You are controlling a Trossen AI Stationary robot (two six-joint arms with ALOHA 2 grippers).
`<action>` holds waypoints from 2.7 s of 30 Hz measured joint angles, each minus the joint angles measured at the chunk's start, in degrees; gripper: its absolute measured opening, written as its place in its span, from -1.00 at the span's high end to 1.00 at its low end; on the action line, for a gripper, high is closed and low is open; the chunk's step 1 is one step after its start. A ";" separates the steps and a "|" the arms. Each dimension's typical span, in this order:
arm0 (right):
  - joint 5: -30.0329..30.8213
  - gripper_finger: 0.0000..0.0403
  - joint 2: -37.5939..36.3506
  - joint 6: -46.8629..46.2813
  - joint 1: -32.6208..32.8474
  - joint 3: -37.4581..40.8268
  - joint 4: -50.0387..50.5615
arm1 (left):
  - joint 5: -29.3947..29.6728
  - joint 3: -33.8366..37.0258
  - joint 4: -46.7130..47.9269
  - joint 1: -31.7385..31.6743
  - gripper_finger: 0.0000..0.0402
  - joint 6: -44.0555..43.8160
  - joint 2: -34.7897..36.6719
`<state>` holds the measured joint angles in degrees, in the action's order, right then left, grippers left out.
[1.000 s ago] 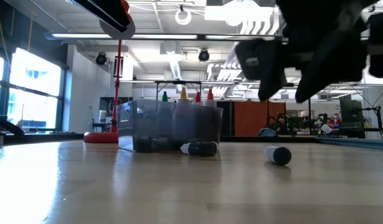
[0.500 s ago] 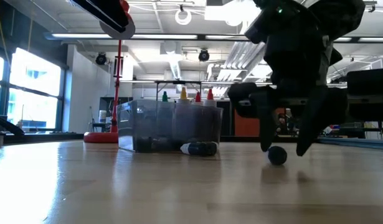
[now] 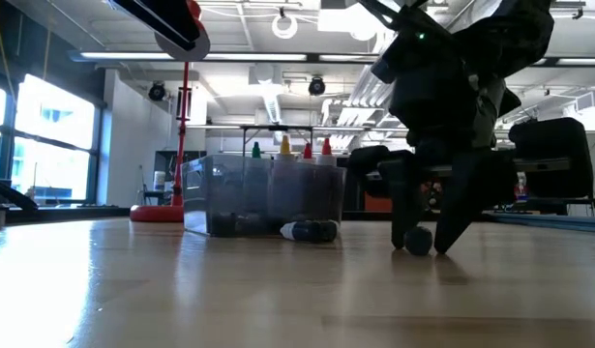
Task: Pick & Place food coloring
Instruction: Put the bottom small green food coloring bottle into the bin, then put the small green food coloring bottle into the bin
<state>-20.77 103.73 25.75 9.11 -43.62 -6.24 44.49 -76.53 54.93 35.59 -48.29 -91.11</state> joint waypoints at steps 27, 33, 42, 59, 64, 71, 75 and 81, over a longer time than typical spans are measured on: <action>20.74 0.63 -1.00 0.42 -6.55 -17.38 -4.77 | 0.02 0.00 0.73 0.00 0.11 0.44 0.02; 15.92 0.62 0.30 -0.21 -12.02 -24.99 0.87 | 0.02 0.00 0.75 0.00 0.11 0.77 0.02; 22.78 0.36 6.07 6.28 -12.09 -25.54 2.36 | 0.92 0.00 0.66 0.00 0.11 1.99 0.02; 29.97 0.13 -2.36 -7.84 -3.77 -32.10 27.19 | 0.63 0.00 0.62 0.00 0.11 1.55 0.02; 32.65 0.14 -3.36 -24.33 -1.73 -28.97 32.52 | 0.66 0.00 0.67 0.00 0.11 1.55 0.02; 27.69 0.14 -2.87 -29.50 -1.17 -15.39 15.41 | 1.33 0.00 0.68 0.00 0.11 1.92 0.02; 29.28 0.14 -2.92 -38.00 -1.69 -9.44 1.79 | 1.38 0.00 0.53 0.00 0.11 1.75 0.02; 35.29 0.14 -0.44 -32.60 0.57 -6.15 -2.66 | 1.61 0.00 0.51 0.00 0.11 1.53 0.02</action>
<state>14.53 103.30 -6.85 9.68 -49.78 -8.90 46.10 -76.53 55.44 35.59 -46.76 -91.09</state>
